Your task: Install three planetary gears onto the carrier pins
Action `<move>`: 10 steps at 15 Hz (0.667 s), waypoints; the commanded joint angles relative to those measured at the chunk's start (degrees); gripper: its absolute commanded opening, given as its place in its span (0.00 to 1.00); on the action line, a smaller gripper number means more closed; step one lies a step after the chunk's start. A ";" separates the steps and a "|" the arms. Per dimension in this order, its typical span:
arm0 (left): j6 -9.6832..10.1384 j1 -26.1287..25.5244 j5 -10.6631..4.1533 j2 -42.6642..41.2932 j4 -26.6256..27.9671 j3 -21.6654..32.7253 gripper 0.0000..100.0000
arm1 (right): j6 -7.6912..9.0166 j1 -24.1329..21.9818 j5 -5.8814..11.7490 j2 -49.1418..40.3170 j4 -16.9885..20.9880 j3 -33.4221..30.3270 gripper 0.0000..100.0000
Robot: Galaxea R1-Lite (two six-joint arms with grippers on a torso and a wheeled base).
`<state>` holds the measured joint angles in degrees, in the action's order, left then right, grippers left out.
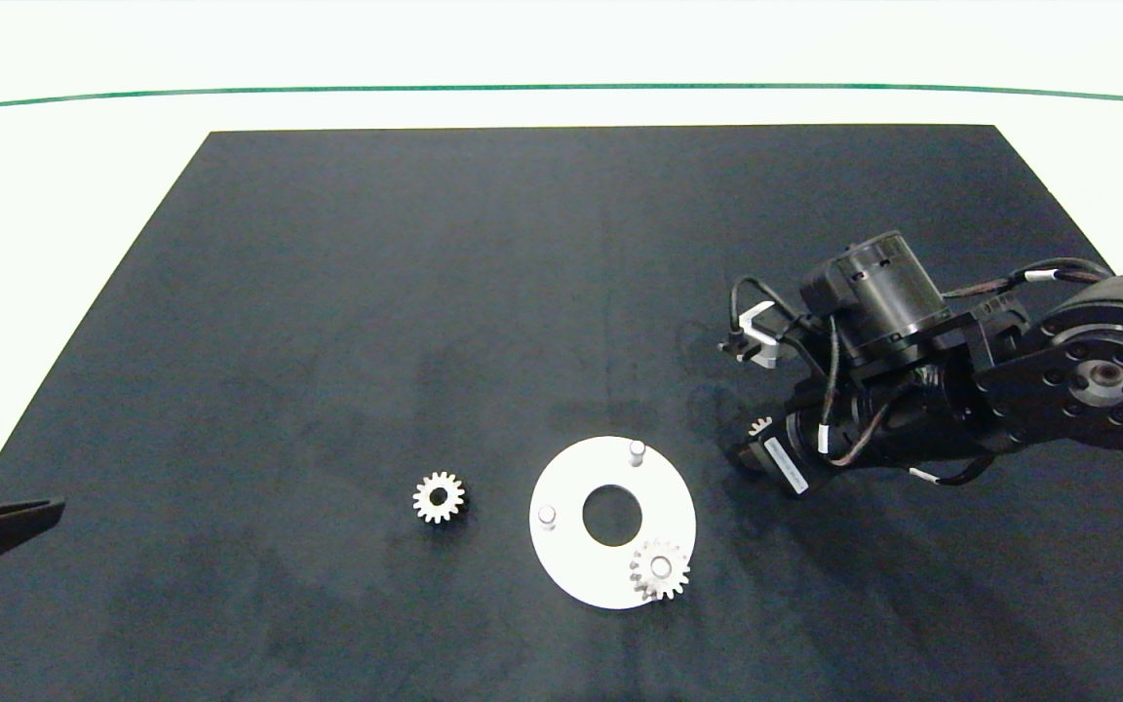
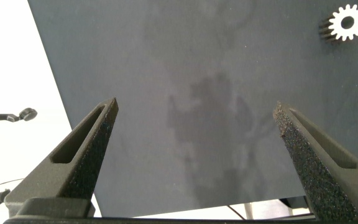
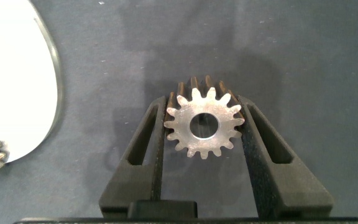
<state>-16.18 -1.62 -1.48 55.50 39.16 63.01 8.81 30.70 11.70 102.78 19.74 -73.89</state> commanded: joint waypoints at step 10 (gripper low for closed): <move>-3.07 0.04 -0.02 -2.68 0.22 -1.40 1.00 | 0.68 10.09 0.16 -1.53 1.01 -9.35 0.22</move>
<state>-19.09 -1.71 -1.48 53.30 39.17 61.88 9.34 39.47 11.90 99.80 20.39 -81.42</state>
